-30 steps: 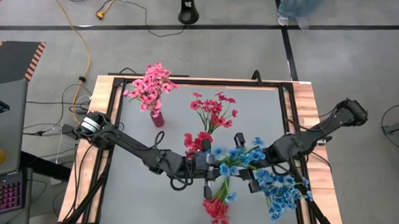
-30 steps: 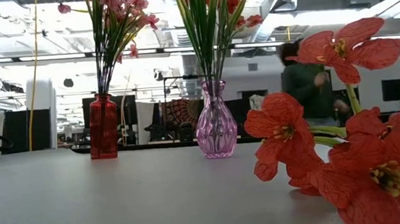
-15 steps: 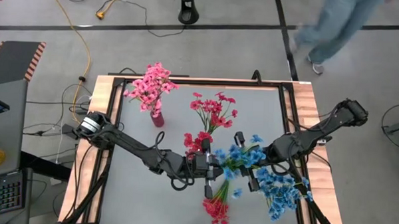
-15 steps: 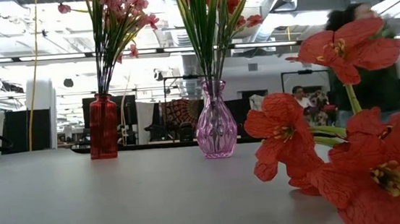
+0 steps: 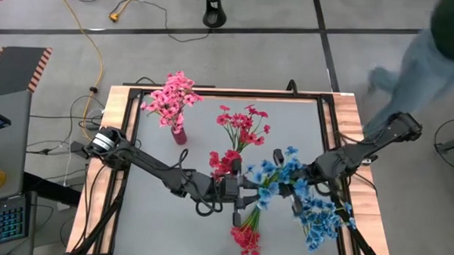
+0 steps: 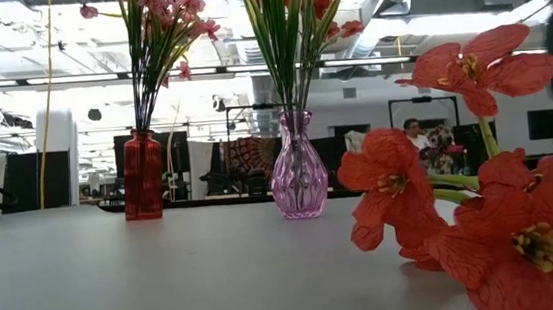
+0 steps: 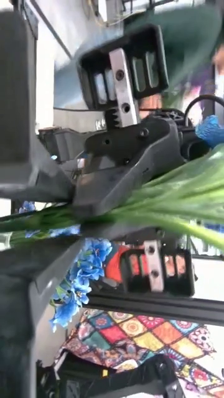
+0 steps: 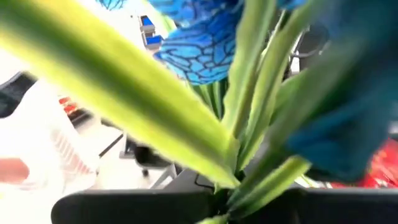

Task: Sort flowers into vase by color
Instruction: Put the blue flowers into the transparent vase

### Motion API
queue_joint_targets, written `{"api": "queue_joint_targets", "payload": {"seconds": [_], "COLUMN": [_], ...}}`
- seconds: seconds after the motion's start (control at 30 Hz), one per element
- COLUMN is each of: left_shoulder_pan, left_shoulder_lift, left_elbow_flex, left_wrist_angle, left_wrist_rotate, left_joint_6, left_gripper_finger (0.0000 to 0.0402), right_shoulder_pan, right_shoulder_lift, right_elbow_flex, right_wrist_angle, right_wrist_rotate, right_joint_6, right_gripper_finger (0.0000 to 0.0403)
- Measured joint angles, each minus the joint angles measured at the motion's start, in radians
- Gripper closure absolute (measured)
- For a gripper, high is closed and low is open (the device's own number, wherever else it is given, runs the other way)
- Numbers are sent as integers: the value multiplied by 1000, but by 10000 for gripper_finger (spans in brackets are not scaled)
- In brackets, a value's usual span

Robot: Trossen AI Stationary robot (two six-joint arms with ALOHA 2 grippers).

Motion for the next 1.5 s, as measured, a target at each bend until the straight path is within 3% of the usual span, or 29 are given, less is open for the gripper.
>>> {"api": "queue_joint_targets", "payload": {"seconds": [0.27, 0.5, 0.77, 1.03, 1.23, 1.5], "left_shoulder_pan": [-36, -81, -123, -129, -129, -129], "left_shoulder_lift": [-2, -2, -2, -2, -2, -2], "left_elbow_flex": [0, 1, 1, 1, 1, 1], "left_wrist_angle": [-3, -2, -3, -6, -12, -23], "left_wrist_rotate": [-39, -187, -244, -244, -245, -251], "left_joint_6": [123, 214, 245, 222, 220, 217], "left_gripper_finger": [250, 257, 268, 269, 269, 269], "right_shoulder_pan": [6, 40, 79, 79, 79, 79], "right_shoulder_lift": [-177, -323, -440, -518, -565, -522], "right_elbow_flex": [0, 0, 0, 0, 0, 0], "right_wrist_angle": [-198, -341, -512, -574, -701, -746], "right_wrist_rotate": [9, 18, 20, 20, 21, 20], "right_joint_6": [72, 102, 266, 287, 396, 488], "right_gripper_finger": [363, 362, 362, 361, 361, 361]}}
